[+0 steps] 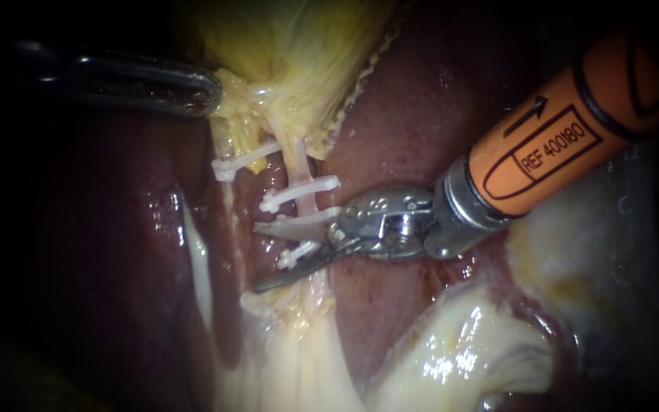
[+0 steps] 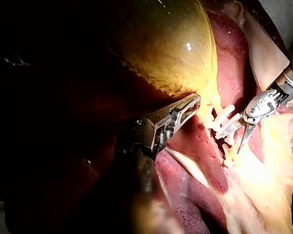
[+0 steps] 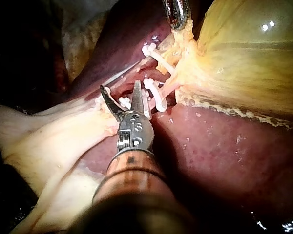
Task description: Go to the cutting position right tube
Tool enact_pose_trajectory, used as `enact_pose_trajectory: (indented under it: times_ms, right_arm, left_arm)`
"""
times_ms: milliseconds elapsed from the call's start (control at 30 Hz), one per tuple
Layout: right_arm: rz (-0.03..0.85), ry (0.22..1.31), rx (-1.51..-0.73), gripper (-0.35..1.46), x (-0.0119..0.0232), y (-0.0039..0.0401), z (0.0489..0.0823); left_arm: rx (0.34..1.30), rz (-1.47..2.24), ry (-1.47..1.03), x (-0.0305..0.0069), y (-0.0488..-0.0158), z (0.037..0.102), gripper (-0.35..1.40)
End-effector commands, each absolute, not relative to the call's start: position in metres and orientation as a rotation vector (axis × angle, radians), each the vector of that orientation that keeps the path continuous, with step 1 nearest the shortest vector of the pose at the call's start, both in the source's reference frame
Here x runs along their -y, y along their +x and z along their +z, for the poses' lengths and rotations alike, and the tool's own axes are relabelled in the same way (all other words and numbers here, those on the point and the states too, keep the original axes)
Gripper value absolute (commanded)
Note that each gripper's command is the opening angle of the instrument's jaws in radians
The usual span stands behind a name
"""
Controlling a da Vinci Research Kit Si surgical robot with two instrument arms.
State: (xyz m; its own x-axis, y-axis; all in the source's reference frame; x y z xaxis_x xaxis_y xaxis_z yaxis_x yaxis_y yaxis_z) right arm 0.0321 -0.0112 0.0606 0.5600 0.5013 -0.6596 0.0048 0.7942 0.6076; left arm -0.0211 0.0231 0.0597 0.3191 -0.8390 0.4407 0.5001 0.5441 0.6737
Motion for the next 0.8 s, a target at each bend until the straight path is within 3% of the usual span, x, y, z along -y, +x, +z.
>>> enact_pose_trajectory:
  times_ms: [33,300,467,800]
  right_arm:
    - [0.312,0.606,-0.942,1.43,0.0112,0.0321,0.0605]
    - [0.361,0.721,-0.925,1.4,0.0113,0.031,0.0581]
    - [0.34,0.822,-0.915,1.28,0.0108,0.0292,0.0566]
    - [0.394,0.851,-0.87,1.11,0.008,0.0253,0.0557]
  left_arm:
    - [0.857,-0.922,0.46,-0.023,-0.0211,0.0598,-0.35]
    - [0.857,-0.922,0.46,-0.023,-0.0211,0.0598,-0.35]
    - [0.857,-0.921,0.46,-0.023,-0.0211,0.0598,-0.35]
    - [0.857,-0.921,0.46,-0.023,-0.021,0.0598,-0.35]
